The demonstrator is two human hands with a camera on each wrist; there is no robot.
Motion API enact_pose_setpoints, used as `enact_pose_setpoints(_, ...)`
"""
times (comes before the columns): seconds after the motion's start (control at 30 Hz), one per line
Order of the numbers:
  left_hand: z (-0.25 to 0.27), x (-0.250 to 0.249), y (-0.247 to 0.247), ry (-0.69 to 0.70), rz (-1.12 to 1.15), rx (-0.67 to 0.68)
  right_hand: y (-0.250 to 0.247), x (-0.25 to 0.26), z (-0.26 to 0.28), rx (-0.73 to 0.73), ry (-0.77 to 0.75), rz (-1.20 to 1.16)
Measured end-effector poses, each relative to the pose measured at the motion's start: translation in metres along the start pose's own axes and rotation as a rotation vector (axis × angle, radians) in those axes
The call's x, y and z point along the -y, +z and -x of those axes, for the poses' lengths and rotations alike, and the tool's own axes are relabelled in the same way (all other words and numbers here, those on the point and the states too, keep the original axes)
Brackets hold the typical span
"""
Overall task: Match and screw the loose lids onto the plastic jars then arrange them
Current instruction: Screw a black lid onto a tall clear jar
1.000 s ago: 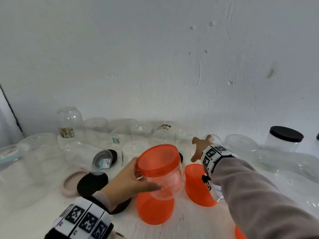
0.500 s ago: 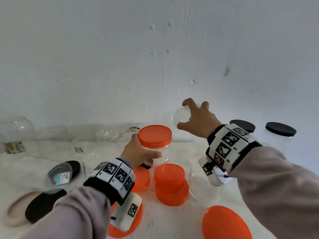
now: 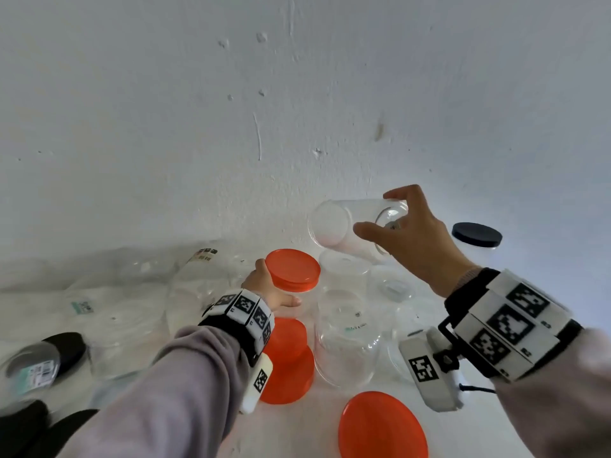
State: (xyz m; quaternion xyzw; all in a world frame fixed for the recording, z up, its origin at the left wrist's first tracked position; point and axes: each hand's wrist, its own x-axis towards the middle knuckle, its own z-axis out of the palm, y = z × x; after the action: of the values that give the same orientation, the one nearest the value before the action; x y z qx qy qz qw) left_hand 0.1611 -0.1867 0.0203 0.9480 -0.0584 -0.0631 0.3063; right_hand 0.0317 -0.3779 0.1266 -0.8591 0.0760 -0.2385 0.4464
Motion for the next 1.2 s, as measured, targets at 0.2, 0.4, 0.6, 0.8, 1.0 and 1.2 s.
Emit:
enact_pose_setpoints(0.2, -0.004, -0.005, 0.008, -0.063, -0.009, 0.002, -0.004, -0.018, 0.008, 0.012, 0.113, -0.131)
enact_pose_setpoints(0.4, 0.008, -0.001, 0.016, -0.128, -0.043, 0.058, -0.002, -0.027, 0.012, 0.019, 0.198, -0.21)
enact_pose_setpoints(0.6, 0.034, 0.004, 0.018, -0.038, -0.454, 0.355, 0.002, -0.023, 0.018, 0.133, 0.295, -0.352)
enact_pose_setpoints(0.8, 0.049, 0.009, 0.019, -0.036, -0.576, 0.375, 0.009, -0.017, 0.031, 0.228, 0.402, -0.453)
enact_pose_setpoints(1.0, 0.06, 0.027, 0.002, 0.025, -0.436, 0.315, 0.02, -0.014, 0.045, 0.325, 0.455, -0.493)
enact_pose_setpoints(1.2, 0.086, 0.039, -0.04, 0.173, -0.176, 0.287, 0.036, -0.012, 0.067, 0.404, 0.477, -0.619)
